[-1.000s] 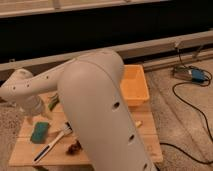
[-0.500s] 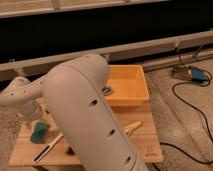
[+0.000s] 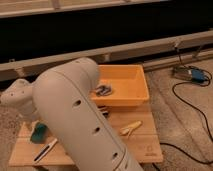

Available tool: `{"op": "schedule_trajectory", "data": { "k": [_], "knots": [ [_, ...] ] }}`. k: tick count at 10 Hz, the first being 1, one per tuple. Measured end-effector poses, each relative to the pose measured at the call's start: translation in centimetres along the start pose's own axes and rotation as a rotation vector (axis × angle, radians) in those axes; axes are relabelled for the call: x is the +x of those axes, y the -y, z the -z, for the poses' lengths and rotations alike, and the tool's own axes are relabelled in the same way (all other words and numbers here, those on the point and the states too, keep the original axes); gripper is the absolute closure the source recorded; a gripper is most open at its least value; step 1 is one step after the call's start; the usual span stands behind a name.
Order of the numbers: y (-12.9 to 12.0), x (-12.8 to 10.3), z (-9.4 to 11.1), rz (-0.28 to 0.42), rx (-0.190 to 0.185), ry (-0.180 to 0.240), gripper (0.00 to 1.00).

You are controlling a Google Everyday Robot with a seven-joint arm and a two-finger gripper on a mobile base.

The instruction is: Place sponge in metal cup

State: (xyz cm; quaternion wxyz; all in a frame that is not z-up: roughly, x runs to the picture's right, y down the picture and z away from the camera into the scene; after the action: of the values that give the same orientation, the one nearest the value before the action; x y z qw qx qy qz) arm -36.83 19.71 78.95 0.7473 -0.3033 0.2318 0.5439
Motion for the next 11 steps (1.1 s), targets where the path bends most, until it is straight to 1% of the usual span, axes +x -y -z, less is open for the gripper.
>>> {"op": "schedule_trajectory", "data": {
  "k": [3, 6, 8, 9, 11],
  "knots": [
    [-0.1, -0.4, -1.8, -0.007, -0.001, -0.027, 0.35],
    [-0.1, -0.6, -2.4, -0.012, -0.013, -0.043, 0.35],
    [-0.3, -0.5, -2.7, -0.009, -0.009, -0.050, 0.35],
    [-0.4, -0.4, -2.8, -0.006, -0.005, -0.052, 0.39],
    [-0.6, -0.4, -3.0, -0.005, 0.000, -0.055, 0.57]
  ]
}}
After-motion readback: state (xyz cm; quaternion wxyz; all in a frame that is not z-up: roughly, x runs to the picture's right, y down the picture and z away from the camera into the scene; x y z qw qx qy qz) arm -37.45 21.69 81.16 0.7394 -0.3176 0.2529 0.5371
